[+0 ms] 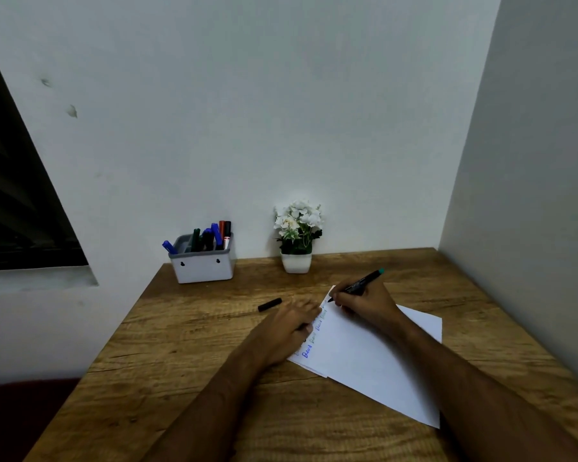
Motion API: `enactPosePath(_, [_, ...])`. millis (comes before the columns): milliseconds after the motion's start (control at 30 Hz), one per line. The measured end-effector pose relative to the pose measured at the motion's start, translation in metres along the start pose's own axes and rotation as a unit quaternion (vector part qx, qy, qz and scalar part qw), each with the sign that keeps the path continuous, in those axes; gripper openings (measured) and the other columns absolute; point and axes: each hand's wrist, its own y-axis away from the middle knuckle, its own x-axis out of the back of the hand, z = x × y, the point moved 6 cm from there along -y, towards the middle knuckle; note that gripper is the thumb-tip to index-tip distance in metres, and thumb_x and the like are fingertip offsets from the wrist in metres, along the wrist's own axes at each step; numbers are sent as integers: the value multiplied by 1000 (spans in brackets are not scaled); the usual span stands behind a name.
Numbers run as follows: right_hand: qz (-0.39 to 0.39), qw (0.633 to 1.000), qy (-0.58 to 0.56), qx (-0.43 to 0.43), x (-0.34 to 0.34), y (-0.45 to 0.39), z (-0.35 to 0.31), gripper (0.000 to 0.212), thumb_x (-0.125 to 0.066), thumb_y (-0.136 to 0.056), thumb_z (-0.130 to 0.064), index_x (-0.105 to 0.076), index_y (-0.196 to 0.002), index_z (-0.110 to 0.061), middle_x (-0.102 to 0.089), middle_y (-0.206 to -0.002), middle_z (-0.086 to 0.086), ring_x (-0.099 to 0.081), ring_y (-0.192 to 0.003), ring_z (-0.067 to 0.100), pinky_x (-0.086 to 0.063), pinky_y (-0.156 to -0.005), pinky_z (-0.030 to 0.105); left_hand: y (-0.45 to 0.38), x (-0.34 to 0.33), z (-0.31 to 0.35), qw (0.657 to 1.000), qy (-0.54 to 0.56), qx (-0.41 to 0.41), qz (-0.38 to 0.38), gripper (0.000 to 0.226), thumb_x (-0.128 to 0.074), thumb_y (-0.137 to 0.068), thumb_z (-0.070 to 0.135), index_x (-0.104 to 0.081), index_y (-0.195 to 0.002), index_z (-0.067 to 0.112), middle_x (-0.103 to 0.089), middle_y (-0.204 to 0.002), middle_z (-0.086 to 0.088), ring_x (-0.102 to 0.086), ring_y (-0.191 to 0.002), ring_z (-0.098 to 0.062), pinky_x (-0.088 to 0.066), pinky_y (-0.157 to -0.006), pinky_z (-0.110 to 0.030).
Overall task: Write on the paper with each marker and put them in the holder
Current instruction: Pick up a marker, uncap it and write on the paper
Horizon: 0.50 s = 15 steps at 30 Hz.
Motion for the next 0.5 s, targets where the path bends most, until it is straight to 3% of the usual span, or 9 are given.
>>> enactPosePath(167, [-13, 997, 58, 40, -1, -3, 1, 18, -69, -80, 10, -80, -82, -4, -77, -74, -3, -68, -69, -3, -51, -66, 13, 0, 0, -1, 1000, 8, -5, 10, 47, -42, -103, 22, -39, -150, 20, -30, -159, 5, -21, -148, -8, -12, -119, -21])
enactPosePath(333, [-27, 991, 111, 66, -2, -5, -2, 8, -72, -80, 0, -77, -78, -7, -74, -71, 4, -64, -62, 2, -50, -59, 22, -2, -4, -4, 1000, 14, 1, -4, 48, -42, -102, 24, -39, -150, 22, -30, -159, 5, -19, -149, -8, -18, -123, -35])
enactPosePath(500, [-41, 990, 108, 77, -5, -5, -1, 11, -73, -81, 2, -76, -78, -7, -72, -69, -2, -63, -62, -1, -48, -57, 19, -1, -3, -2, 1000, 19, 3, -7, 48, -41, -103, 22, -36, -151, 21, -27, -160, 6, -17, -149, -6, -14, -123, -31])
